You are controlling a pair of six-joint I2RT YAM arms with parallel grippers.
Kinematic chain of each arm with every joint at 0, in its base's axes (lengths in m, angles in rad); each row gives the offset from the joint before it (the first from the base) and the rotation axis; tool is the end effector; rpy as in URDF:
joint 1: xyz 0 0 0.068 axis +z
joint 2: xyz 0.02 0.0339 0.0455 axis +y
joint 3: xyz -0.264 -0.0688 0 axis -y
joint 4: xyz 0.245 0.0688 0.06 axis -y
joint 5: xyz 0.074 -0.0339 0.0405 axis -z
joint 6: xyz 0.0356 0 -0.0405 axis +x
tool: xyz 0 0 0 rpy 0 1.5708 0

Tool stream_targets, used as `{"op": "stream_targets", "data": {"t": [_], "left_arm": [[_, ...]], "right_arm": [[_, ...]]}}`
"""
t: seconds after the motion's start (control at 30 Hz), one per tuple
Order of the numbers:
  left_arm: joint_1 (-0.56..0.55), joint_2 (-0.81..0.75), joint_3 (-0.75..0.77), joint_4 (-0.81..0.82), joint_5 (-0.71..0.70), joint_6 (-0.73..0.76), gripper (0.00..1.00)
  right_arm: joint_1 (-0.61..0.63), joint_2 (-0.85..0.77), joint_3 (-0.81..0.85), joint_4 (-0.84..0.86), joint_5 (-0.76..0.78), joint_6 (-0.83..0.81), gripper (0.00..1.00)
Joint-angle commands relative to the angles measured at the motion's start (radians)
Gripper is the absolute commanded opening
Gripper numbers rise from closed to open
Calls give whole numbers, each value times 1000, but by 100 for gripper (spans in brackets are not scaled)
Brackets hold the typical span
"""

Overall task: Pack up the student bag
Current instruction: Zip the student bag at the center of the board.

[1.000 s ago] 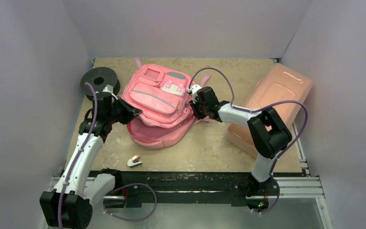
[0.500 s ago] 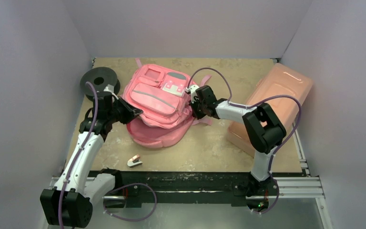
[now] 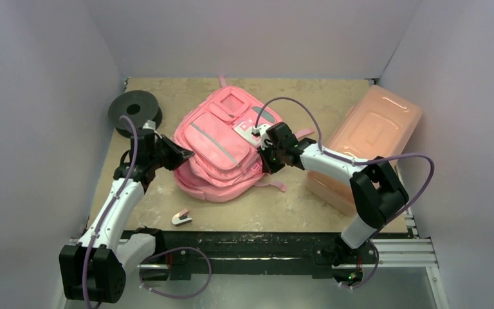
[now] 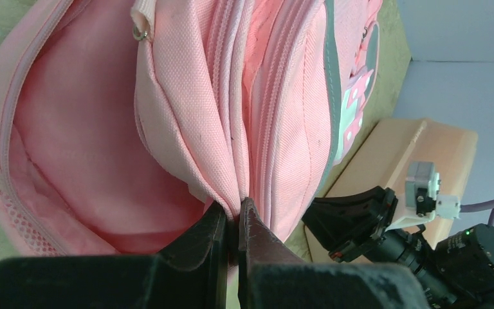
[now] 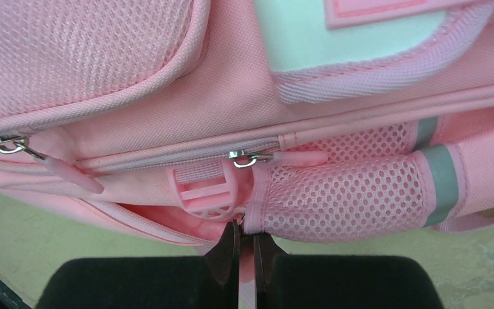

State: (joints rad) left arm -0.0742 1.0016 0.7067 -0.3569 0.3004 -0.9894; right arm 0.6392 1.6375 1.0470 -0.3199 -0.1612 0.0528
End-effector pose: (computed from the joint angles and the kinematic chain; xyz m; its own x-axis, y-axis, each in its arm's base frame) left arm 0.2141 -0.0265 0.2566 -0.5875 -0.7568 -0.2866 -0.3378 0.5512 -0.7630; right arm 0.2706 0.2083 0.2042 -0.6682 -0.4318 -0.6059 -0.6335 0.7573 0.1590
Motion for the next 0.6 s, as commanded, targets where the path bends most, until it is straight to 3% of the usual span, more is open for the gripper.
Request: {"op": "stream_targets", "data": {"t": [0.0, 0.13, 0.37, 0.57], "left_arm": [[-10, -18, -6, 121, 79, -21, 0], [-10, -63, -27, 66, 36, 27, 0], [-3, -75, -48, -1, -11, 62, 0], [-1, -59, -36, -6, 3, 82, 0]], "right_arm": [[50, 0, 13, -8, 20, 7, 7], [50, 3, -14, 23, 10, 20, 33], [50, -35, -86, 39, 74, 29, 40], [51, -71, -109, 74, -23, 31, 46]]}}
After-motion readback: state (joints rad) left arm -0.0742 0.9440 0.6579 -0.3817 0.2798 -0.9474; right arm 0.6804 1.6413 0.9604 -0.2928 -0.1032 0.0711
